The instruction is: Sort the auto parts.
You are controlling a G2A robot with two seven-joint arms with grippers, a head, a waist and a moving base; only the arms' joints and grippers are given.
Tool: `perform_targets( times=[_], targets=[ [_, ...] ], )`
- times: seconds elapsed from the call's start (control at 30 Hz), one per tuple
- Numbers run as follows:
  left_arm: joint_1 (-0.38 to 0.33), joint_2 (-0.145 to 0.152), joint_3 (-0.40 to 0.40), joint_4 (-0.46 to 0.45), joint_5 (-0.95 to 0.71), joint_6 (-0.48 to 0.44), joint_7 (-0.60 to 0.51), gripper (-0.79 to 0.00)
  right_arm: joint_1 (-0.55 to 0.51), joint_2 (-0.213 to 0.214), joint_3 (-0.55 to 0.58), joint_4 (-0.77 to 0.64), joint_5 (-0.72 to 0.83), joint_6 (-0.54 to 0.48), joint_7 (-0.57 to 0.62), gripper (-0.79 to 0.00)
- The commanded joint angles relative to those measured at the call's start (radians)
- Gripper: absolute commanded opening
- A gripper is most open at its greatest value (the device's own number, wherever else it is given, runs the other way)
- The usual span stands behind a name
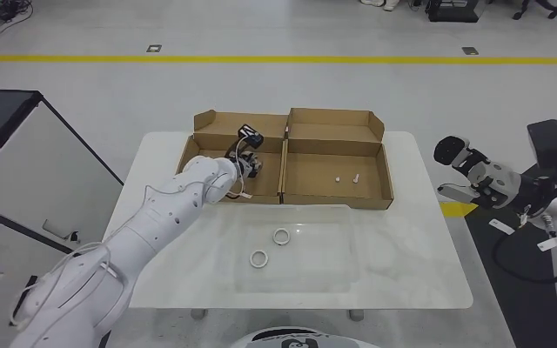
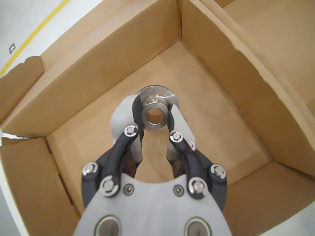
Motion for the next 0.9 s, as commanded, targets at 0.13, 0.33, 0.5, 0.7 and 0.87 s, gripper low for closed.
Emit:
perform_targets(
  times=[0.13, 0.33, 0.5, 0.7, 0.87],
  targets=[
    [0.007, -0.014, -0.001, 0.022, 0.027, -0.004, -0.011, -0.785, 0.0, 0.0, 0.0, 0.0, 0.0, 0.0, 0.0, 0.0],
    [0.017, -0.023, -0.016, 0.022, 0.038, -0.004, -0.021, -0.397, 0.0, 0.0, 0.0, 0.0, 0.0, 0.0, 0.0, 0.0],
    [0.03, -0.026, -0.044, 0.015, 0.027, -0.004, -0.008, 0.0, 0.0, 0.0, 0.0, 0.0, 0.0, 0.0, 0.0, 0.0],
    [0.056, -0.018, -0.095, -0.031, 0.022, 0.004, 0.014, 0.0, 0.0, 0.0, 0.0, 0.0, 0.0, 0.0, 0.0, 0.0],
    [0.086, 0.001, -0.16, -0.121, 0.027, -0.002, 0.012, 0.0, 0.0, 0.0, 0.0, 0.0, 0.0, 0.0, 0.0, 0.0]
  ],
)
